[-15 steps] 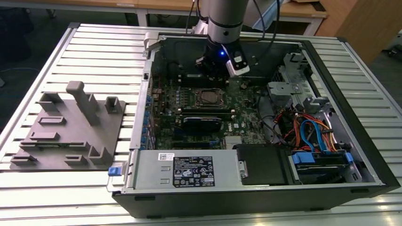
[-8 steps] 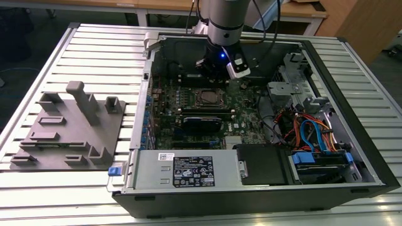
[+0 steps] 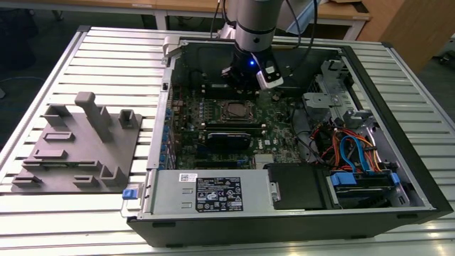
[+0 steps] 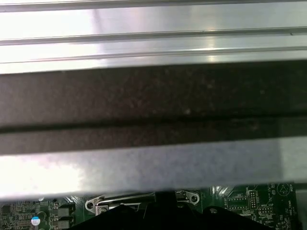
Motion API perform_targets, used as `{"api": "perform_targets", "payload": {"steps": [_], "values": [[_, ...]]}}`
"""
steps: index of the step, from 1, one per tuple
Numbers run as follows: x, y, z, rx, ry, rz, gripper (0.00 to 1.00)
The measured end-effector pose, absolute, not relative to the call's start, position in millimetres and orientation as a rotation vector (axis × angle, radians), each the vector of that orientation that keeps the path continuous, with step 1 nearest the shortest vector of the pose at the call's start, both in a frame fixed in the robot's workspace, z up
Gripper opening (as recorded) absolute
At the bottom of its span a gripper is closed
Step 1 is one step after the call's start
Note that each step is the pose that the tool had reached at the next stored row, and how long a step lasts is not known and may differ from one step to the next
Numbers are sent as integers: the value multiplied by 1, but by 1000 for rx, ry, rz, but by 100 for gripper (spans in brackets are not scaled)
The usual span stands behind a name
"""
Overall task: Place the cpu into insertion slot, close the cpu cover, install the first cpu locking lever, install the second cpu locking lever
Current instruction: 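Install the second cpu locking lever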
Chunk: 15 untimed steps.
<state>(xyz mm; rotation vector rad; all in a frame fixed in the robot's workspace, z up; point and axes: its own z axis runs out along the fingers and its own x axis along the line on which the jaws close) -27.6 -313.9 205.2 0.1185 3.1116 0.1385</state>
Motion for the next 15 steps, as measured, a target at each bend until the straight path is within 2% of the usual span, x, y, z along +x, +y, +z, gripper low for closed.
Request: {"api": "perform_targets", "payload": {"steps": [15], "values": [[-28,-322,208,118,3112,134,10]]}}
